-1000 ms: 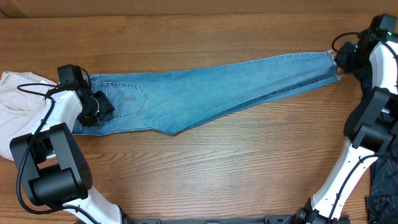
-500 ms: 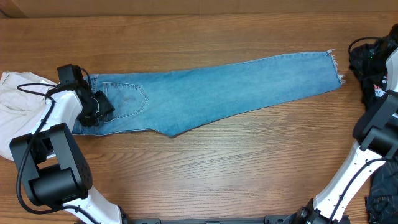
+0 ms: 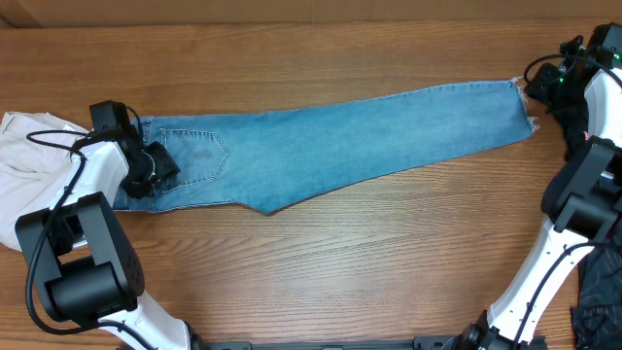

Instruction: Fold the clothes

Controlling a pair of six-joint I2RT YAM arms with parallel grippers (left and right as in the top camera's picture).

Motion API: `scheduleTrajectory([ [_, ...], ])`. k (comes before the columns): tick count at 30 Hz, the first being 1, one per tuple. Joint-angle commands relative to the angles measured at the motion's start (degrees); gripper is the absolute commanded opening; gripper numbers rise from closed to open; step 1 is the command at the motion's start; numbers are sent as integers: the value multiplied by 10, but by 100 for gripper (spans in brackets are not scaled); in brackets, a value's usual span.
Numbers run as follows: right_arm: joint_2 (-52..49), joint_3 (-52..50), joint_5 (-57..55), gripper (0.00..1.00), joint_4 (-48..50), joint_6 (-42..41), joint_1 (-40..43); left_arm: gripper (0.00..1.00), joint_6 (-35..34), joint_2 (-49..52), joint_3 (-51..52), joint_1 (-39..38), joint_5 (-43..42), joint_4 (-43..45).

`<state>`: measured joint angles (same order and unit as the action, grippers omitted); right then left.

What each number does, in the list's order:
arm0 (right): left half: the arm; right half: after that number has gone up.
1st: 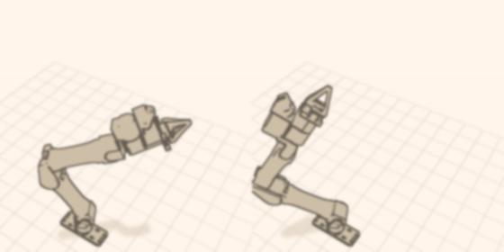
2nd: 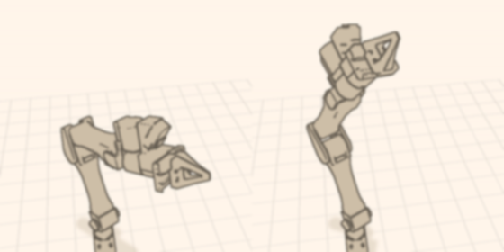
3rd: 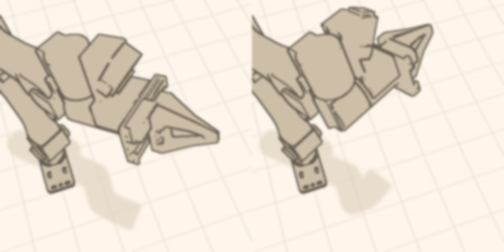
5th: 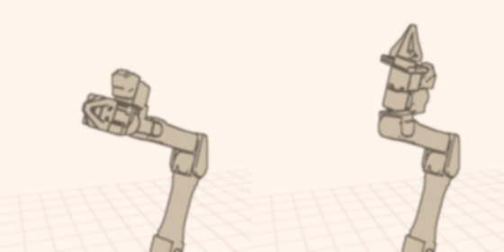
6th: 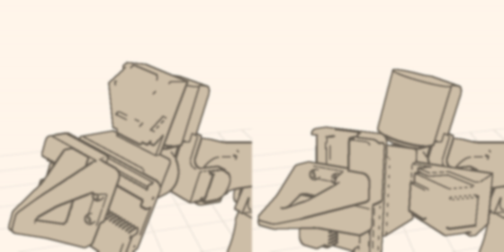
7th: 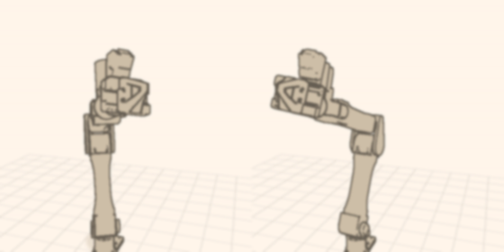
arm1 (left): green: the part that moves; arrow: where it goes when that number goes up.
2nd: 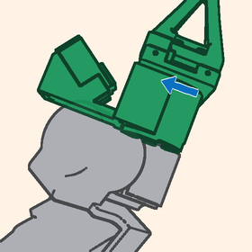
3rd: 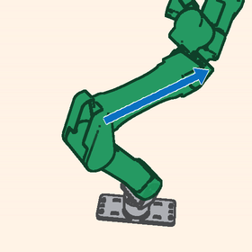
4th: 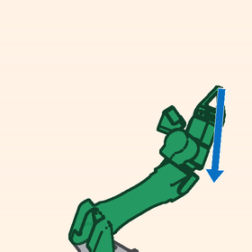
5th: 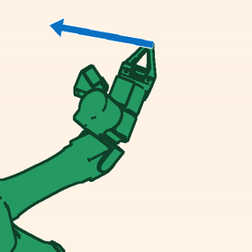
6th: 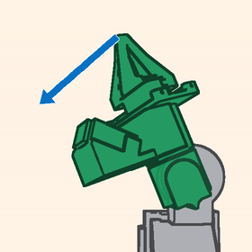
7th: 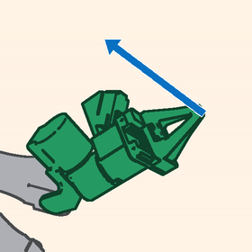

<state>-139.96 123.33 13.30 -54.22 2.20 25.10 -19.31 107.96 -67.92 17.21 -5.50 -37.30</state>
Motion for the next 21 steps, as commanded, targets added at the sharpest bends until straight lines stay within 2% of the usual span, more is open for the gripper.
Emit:
scheduleTrajectory([
  [1, -23, 9, 14, 40, 6, 10, 3, 56, -4, 14, -4, 0, 29, -3],
  [7, -43, 9, 30, 40, 12, 11, -2, 56, -4, 14, -4, 0, 29, -4],
  [9, -50, 9, 30, 36, 9, 11, -5, 56, -4, 14, -4, 0, 29, -3],
  [10, -53, 8, 31, 33, 9, 11, -7, 56, -4, 14, -4, 0, 29, -3],
  [12, -54, 8, 28, 18, 10, 11, -10, 56, -4, 14, -4, 0, 29, -3],
  [13, -54, 8, 26, 4, 10, 11, -10, 56, -4, 14, -4, 0, 29, -4],
  [17, -40, 11, 23, 4, -4, 4, -10, 56, -4, 14, -4, 0, 29, -4],
  [21, 6, 23, -27, 4, -5, -33, -7, 56, -4, 14, -4, 0, 30, -2],
])
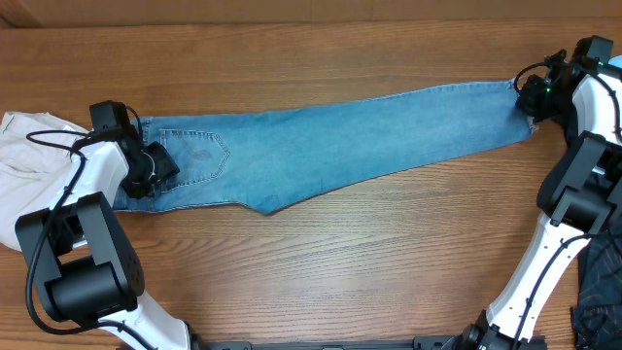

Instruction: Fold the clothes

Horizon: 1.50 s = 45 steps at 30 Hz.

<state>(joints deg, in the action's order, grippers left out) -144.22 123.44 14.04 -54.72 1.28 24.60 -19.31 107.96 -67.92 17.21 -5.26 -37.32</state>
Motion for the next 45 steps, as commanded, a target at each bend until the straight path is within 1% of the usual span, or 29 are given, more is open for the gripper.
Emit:
scheduleTrajectory([
  [1, 62, 28, -42, 4, 1, -24, -2, 56, -4, 14, -4, 0, 27, -2],
  [5, 108, 68, -63, 4, 3, -45, -2, 56, -4, 14, -4, 0, 27, -1],
  [9, 118, 104, -63, 4, 14, -45, -5, 56, -4, 14, -4, 0, 27, -1],
  [18, 106, 68, -65, 4, 48, -45, -6, 56, -5, 14, -4, 0, 27, -2],
  [26, 71, 56, -65, 4, 48, -46, -6, 56, -4, 14, -4, 0, 27, -2],
  [34, 71, 56, -67, 4, 38, -46, -5, 56, -4, 14, -4, 0, 27, -2],
  [40, 71, 56, -98, 5, 32, -47, -5, 57, -4, 14, -4, 0, 27, -1],
  [41, 71, 56, -99, 12, 33, -48, -5, 57, -4, 14, -4, 0, 27, -2],
  [43, 71, 56, -100, 52, 37, -47, -5, 57, -4, 14, -4, 0, 27, -2],
  [44, 71, 56, -100, 59, 37, -47, -5, 56, -4, 14, -4, 0, 27, -2],
  [45, 71, 56, -100, 60, 37, -47, -5, 57, -4, 14, -4, 0, 27, -3],
])
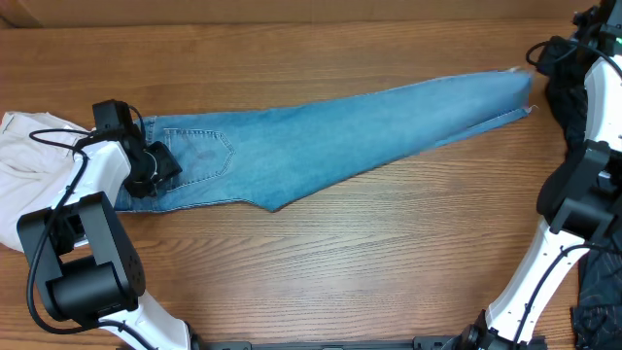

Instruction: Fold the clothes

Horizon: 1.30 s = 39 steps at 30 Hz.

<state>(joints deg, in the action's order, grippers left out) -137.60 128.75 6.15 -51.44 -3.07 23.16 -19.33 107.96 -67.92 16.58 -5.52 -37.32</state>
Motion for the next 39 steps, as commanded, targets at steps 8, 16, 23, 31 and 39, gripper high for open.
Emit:
scheduleTrajectory([
  [8, 0, 2, -21, 66, -12, 5, 10, 57, -4, 14, -4, 6, 30, -3],
  [16, -47, -2, 34, 68, -40, 18, 10, 56, -4, 14, -4, 6, 30, -2],
  [23, -93, -2, 76, 69, -44, 18, 9, 57, -4, 14, -4, 6, 30, -2],
  [31, -117, -2, 101, 49, -47, 18, 9, 57, -4, 14, -4, 6, 30, -2],
  [39, -114, 17, 143, 4, -88, 18, 10, 57, -4, 14, -4, 6, 30, -9],
])
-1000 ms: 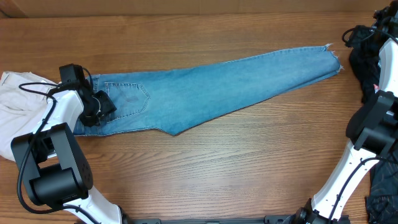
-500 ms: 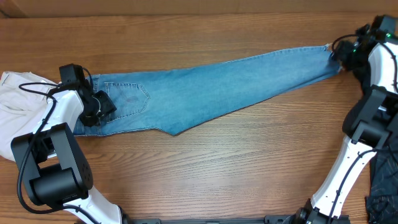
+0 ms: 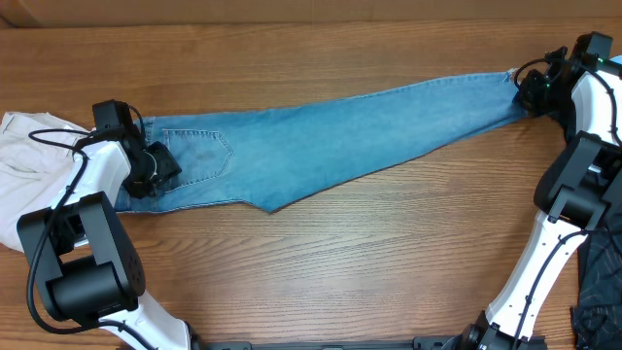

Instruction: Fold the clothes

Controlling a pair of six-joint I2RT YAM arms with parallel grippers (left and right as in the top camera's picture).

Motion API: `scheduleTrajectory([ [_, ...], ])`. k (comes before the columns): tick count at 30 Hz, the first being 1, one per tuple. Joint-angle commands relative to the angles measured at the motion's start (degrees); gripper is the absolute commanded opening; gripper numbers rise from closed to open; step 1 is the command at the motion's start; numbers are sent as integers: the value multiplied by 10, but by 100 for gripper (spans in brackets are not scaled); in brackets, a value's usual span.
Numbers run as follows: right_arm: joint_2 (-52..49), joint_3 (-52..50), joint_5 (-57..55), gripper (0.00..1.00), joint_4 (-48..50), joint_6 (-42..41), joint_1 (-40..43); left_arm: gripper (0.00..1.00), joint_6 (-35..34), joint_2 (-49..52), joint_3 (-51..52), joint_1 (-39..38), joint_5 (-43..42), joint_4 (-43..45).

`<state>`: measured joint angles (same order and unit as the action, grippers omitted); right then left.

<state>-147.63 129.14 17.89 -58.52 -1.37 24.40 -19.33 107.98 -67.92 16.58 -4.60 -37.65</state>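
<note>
A pair of blue jeans lies flat across the wooden table, folded lengthwise with the legs stacked. The waist is at the left and the frayed hem at the far right. My left gripper sits on the waistband beside the back pocket and looks shut on the denim. At the hem end my right gripper is down on the cloth and looks shut on it, hiding the hem's edge. The leg runs taut and slanted up to it.
A white garment lies bunched at the left table edge behind the left arm. A dark garment hangs at the lower right. Bare wooden table spreads in front of the jeans.
My right gripper was higher and further right, off the hem end; now it is lower and left, on the hem. The leg's end looks narrower. The left gripper has stayed at the waistband.
First my right gripper stood just right of the hem while the left sat on the waistband. Then it was on the hem. Later it was up and to the right, the leg drawn straighter and tilted upward. Now it rests on the hem again.
</note>
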Motion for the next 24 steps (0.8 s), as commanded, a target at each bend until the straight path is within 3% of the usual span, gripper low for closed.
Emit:
scheduleTrajectory([
  [1, -8, 24, 22, 4, -30, 0, 1, 57, -4, 14, -4, 6, 20, -9],
  [6, 55, 71, -24, 4, -64, -19, 24, 52, 1, 14, -4, 6, -4, -30],
  [14, 163, 90, -50, 4, -105, -1, 55, 63, 1, 14, -4, 6, -79, -68],
  [24, 141, 71, -55, 4, -88, -1, 37, 64, 1, 14, -4, 6, -69, -61],
])
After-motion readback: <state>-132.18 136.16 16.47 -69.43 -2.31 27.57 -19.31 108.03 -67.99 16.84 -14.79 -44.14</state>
